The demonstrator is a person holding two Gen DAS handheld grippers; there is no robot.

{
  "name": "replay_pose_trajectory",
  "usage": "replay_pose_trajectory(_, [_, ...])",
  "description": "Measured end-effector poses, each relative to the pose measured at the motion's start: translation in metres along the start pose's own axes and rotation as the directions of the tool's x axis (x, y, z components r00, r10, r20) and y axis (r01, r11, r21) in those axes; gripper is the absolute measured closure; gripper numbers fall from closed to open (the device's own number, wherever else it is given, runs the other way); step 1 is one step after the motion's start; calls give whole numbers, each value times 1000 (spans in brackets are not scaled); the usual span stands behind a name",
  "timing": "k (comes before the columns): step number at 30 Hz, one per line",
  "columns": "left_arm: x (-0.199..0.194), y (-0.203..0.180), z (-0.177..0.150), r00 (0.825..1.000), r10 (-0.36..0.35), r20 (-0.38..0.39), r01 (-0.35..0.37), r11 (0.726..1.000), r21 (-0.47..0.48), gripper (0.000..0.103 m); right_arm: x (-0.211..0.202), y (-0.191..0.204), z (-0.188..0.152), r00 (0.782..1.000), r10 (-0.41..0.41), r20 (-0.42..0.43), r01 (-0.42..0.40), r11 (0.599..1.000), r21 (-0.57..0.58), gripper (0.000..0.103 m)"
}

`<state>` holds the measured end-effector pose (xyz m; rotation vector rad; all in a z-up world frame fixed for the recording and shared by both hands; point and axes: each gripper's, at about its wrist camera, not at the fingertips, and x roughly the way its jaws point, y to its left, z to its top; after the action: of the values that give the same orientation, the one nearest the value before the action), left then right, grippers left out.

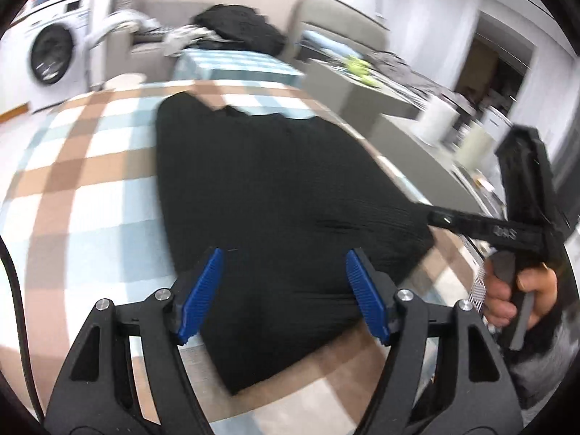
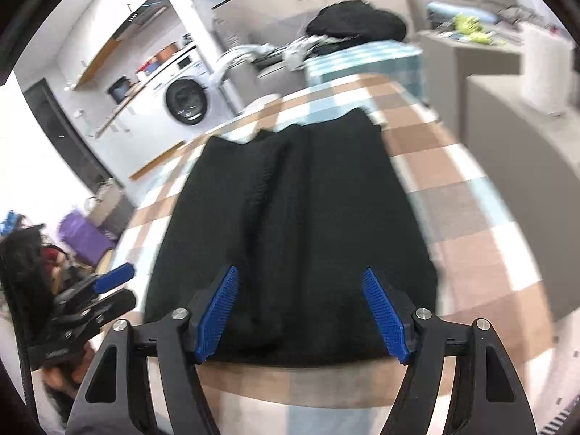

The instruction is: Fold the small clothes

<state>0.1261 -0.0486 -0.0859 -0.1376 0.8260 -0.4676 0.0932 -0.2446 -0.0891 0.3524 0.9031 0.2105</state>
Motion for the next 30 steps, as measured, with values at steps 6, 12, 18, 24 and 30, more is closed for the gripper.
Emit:
replay_pose_trajectory(6, [-9,37,-10,998,67,-16,-68,997,-49,35,27,33,-3,983,168,-76,-172,984,-50,42])
replay_pose_trajectory(12, [-3,43,-15,996,87,-30,-89,994,-67,35,67,24,-6,937,258,-235,-240,965,103,45])
replay_pose_trajectory(18, [3,38,-11,996,90,-30,-92,993,-72,35,57,32,-4,942,272,-195,-267,962,51,91])
replay_pose_trajectory(24, [17,28,-14,995,72,-74,-75,996,-39,35,50,40,-18,973,101,-207,-120,990,-77,92])
replay_pose_trajectory(30, [34,12,-24,988,96,-124,-90,994,57,35,52,42,-8,968,156,-194,-166,985,-40,67])
